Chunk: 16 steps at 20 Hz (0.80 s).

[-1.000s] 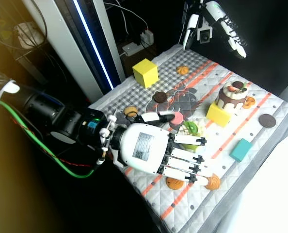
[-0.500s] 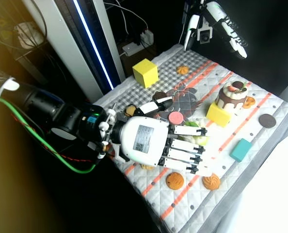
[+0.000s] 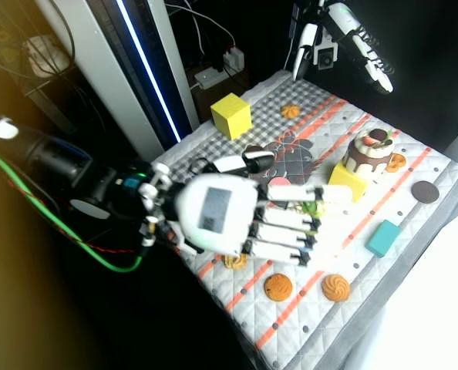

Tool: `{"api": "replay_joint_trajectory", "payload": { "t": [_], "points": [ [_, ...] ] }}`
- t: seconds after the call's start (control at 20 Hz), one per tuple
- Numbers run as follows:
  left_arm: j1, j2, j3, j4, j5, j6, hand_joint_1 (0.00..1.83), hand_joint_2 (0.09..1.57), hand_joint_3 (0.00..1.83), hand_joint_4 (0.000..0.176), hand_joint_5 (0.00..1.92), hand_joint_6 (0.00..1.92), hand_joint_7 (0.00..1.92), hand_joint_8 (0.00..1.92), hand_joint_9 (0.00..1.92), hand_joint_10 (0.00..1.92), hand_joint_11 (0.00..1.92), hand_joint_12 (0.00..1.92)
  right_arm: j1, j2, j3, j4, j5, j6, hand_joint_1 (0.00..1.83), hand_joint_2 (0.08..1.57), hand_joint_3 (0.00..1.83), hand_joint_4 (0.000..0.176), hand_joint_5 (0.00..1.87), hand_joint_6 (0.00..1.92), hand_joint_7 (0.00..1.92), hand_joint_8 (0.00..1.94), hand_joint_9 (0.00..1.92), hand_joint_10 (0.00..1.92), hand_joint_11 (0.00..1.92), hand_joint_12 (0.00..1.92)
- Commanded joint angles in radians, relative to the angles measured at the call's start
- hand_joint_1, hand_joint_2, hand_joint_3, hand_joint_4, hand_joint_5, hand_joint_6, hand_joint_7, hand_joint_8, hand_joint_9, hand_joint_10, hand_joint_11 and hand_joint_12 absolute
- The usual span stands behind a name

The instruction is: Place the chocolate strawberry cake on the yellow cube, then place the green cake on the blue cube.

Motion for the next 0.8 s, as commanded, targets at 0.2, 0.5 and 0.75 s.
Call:
{"api": "replay_joint_trajectory", "payload": {
  "t": [0.2, 0.5, 0.75],
  "points": [
    [0.089, 0.037, -0.025, 0.099, -0.354, -0.206, 0.5, 1.02, 0.02, 0.176, 0.0, 0.0, 0.0, 0.0, 0.0, 0.0, 0.0, 0.0, -0.227, 0.091, -0.132, 0.114, 0.527, 0.006, 0.48, 0.93, 0.0, 0.176, 0.0, 0.0, 0.0, 0.0, 0.0, 0.0, 0.0, 0.0],
    [0.091, 0.003, 0.02, 0.095, -0.335, -0.298, 0.7, 0.88, 0.0, 0.174, 0.0, 0.0, 0.0, 0.0, 0.0, 0.0, 0.0, 0.0, -0.252, 0.086, -0.133, 0.116, 0.515, 0.009, 0.36, 0.98, 0.01, 0.174, 0.0, 0.0, 0.0, 0.0, 0.0, 0.0, 0.0, 0.0],
    [0.052, -0.018, 0.117, 0.125, -0.484, -0.537, 0.37, 0.95, 0.02, 0.176, 0.0, 0.0, 0.0, 0.0, 0.0, 0.0, 0.0, 0.0, -0.265, 0.126, -0.158, 0.092, 0.669, 0.023, 0.44, 1.07, 0.02, 0.163, 0.0, 0.0, 0.0, 0.0, 0.0, 0.0, 0.0, 0.0]
  ]
}}
